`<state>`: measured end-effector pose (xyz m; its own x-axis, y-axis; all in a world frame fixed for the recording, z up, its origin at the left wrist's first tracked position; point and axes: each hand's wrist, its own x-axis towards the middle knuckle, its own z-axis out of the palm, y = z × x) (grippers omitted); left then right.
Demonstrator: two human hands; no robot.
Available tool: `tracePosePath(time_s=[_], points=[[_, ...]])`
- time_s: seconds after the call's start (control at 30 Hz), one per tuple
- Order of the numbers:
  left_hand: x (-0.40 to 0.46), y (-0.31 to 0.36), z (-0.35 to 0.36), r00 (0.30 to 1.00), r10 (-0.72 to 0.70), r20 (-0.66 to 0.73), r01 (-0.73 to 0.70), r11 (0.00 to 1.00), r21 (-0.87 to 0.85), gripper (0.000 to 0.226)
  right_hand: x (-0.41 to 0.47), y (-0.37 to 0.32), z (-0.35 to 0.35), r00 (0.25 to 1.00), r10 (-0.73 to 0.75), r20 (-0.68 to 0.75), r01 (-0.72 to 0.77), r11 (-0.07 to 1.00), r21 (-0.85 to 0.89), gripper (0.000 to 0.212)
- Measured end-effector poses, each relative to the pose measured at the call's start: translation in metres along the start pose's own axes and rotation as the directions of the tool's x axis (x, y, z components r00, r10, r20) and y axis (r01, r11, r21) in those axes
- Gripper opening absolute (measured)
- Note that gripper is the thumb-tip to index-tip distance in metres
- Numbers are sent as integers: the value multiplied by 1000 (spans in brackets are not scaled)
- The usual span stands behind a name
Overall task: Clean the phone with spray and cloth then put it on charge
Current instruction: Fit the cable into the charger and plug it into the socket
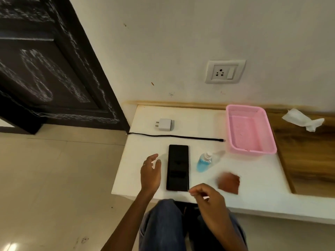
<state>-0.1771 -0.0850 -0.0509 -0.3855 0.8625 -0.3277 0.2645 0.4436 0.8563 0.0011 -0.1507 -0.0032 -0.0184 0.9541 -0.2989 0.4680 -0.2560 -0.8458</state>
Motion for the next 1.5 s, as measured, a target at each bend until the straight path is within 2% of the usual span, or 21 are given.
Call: tracePosePath(time_s=[0.07,0.27,0.47,0.57,0.67,0.73,0.8,0.87,0.97,1.1,1.2,1.23,1.3,1.4,1.5], points=[[19,-12,0,997,55,-49,-48,989,142,39,8,-16,14,997,-43,69,45,999,-21,18],[60,-25,3,963,252,-96,-202,911,360,60,76,-58,39,978,-201,45,206,969,-140,13],[66,-47,4,905,408,-122,-309,827,470,74,172,-70,58,970,-234,58,239,900,-364,35],[67,-47,3,898,408,-167,-296,839,458,76,221,-83,76,977,-199,82,211,814,-541,53],[68,-46,2,885,428,-184,-299,825,479,75,260,-90,91,984,-59,168,159,720,-676,74],[68,-47,3,880,435,-187,-304,822,483,74,275,-85,96,976,18,216,145,685,-713,77],[69,-47,4,878,441,-188,-305,816,491,74,283,-79,96,979,-18,205,167,652,-740,69],[70,-48,4,874,445,-198,-302,815,495,73,281,-76,92,978,-110,179,207,653,-728,64],[69,-46,5,865,454,-214,-303,812,498,74,256,-79,88,969,-165,186,245,770,-590,66],[68,-45,5,868,453,-203,-314,819,480,71,204,-85,89,935,-148,323,266,894,-361,74],[66,-48,5,854,487,-185,-351,800,487,59,178,-88,96,902,-110,418,267,903,-338,74],[65,-48,4,865,459,-205,-332,828,452,56,173,-90,97,897,-118,426,285,891,-353,73],[64,-46,3,918,313,-242,-228,919,323,56,172,-94,97,877,-113,467,307,880,-363,75],[66,-48,3,946,115,-303,-70,985,156,52,181,-108,95,833,-59,551,236,937,-256,72],[70,-49,4,937,22,-350,5,997,76,40,204,-120,109,903,-200,382,311,915,-256,44]])
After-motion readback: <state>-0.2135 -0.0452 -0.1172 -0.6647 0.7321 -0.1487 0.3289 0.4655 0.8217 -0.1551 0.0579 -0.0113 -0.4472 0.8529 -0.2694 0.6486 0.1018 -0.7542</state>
